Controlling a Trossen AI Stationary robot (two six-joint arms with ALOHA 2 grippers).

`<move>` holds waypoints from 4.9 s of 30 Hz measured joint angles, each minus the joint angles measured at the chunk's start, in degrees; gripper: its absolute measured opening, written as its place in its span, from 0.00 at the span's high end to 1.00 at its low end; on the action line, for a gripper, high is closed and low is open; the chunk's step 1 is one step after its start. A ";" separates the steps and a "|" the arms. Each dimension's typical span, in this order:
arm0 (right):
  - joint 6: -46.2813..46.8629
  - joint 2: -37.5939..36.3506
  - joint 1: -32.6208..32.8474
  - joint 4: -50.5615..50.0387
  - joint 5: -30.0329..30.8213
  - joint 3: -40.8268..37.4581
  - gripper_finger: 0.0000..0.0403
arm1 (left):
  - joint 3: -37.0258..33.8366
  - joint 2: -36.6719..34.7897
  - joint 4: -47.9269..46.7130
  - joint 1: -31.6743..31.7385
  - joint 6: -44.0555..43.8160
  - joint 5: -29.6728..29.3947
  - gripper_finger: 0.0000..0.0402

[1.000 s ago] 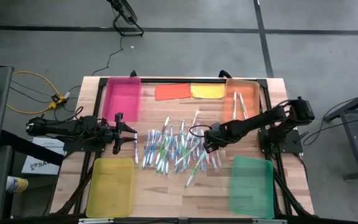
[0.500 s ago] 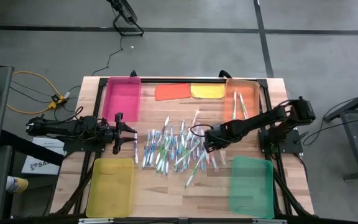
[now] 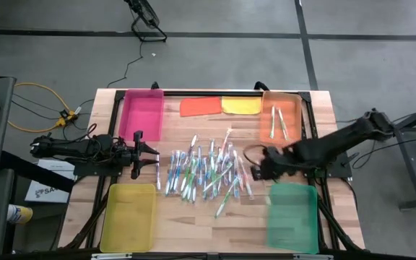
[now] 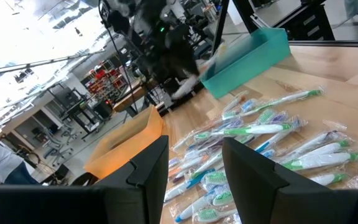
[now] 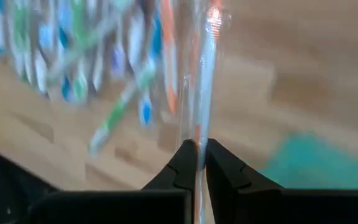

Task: Pick & Place Toothbrushes
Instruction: Put the orange toothbrush into the green bin

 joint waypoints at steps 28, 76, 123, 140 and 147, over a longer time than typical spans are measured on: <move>23.75 6.40 27.65 -11.87 -11.59 -0.02 0.88 | 0.00 -0.02 0.00 0.00 -0.02 0.00 0.63; -29.52 18.06 -8.25 13.37 -1.13 0.00 0.68 | 0.00 0.01 -0.01 -0.01 0.00 0.00 0.63; 2.14 -0.97 7.29 -11.59 -1.37 4.67 0.99 | -0.02 -0.02 0.00 0.00 -0.01 0.00 0.63; 23.48 7.65 32.36 -11.84 -7.97 4.66 0.98 | -0.01 0.00 -0.01 -0.01 0.00 0.00 0.63; 24.29 11.20 34.21 -11.55 -10.18 4.66 0.95 | -0.01 0.01 -0.01 -0.02 -0.02 0.00 0.63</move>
